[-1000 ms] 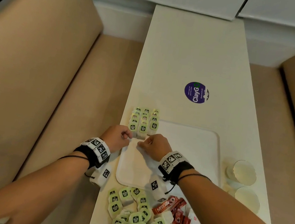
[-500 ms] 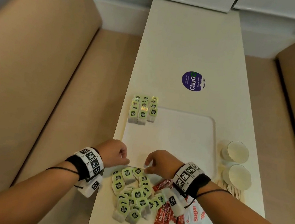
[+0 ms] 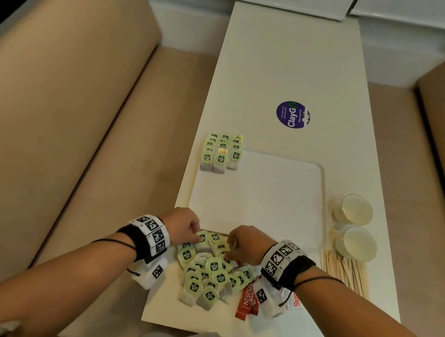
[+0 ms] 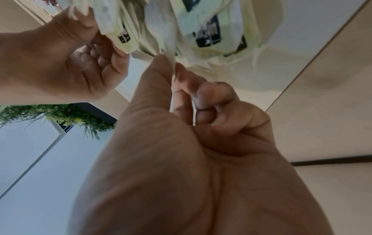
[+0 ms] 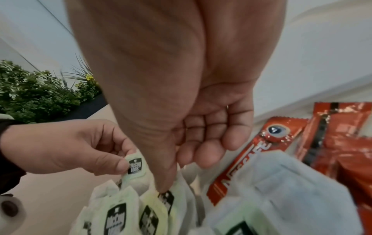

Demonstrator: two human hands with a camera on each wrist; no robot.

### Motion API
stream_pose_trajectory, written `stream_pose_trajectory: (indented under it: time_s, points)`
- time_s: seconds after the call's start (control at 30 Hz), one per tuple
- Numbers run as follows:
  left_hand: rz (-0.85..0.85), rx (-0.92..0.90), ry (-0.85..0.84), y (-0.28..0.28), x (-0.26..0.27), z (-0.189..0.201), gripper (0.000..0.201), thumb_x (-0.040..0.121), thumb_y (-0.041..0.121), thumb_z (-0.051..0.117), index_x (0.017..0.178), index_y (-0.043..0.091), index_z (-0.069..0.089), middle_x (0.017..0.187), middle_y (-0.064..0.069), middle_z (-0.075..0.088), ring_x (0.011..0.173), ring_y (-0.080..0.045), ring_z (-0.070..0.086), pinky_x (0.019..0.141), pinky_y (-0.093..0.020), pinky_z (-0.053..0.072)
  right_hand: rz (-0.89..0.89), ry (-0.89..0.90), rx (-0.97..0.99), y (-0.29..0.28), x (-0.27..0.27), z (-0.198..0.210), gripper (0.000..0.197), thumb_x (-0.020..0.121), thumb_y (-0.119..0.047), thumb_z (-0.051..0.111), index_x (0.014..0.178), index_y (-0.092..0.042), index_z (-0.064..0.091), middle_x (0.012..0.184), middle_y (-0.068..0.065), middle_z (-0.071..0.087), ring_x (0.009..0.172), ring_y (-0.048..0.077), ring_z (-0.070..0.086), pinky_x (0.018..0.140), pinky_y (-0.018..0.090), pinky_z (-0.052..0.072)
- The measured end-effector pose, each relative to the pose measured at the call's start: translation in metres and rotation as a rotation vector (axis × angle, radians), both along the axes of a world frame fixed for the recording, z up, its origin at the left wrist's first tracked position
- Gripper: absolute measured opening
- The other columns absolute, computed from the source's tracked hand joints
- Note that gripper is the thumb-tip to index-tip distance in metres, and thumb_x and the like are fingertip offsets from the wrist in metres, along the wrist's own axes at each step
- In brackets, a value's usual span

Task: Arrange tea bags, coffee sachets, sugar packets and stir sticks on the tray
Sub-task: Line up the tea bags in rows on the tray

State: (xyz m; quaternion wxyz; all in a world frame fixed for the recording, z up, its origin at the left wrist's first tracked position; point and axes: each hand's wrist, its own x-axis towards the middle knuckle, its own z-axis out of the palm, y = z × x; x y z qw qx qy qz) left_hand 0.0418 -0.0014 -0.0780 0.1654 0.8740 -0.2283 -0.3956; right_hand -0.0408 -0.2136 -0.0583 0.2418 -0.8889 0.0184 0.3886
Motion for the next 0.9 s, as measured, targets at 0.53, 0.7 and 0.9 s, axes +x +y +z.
stream_pose_trajectory:
  time_s: [0.53,0.7,0.9]
  points:
    - [0.219,-0.392,0.136,-0.003,-0.005,0.013,0.013,0.082,0.020,0.078,0.074,0.015,0.070,0.071,0.004,0.068,0.065,-0.009,0.060,0.068,-0.030,0.052,-0.040,-0.141,0.162,-0.014,-0.014,0.017,0.018,0.089,-0.036,0.073,0.101,-0.021,0.074,0.085,-0.009,0.069,0.075,0.010,0.065,0.064,0.019,0.045]
    - [0.261,-0.507,0.214,-0.011,0.006,0.018,0.009,0.084,0.013,0.076,0.078,0.011,0.070,0.077,-0.005,0.069,0.071,-0.016,0.061,0.074,-0.038,0.054,-0.076,-0.171,0.211,-0.018,-0.004,0.038,0.012,0.087,-0.034,0.074,0.092,-0.023,0.076,0.088,-0.002,0.073,0.082,0.018,0.067,0.078,0.035,0.055]
    - [0.356,-0.631,0.315,-0.021,0.010,0.024,0.022,0.089,0.001,0.066,0.073,0.016,0.066,0.073,0.001,0.066,0.075,-0.016,0.059,0.084,-0.037,0.050,-0.121,-0.220,0.324,-0.024,0.010,0.055,0.009,0.091,-0.036,0.073,0.089,-0.028,0.076,0.082,-0.010,0.074,0.067,-0.001,0.059,0.067,0.018,0.047]
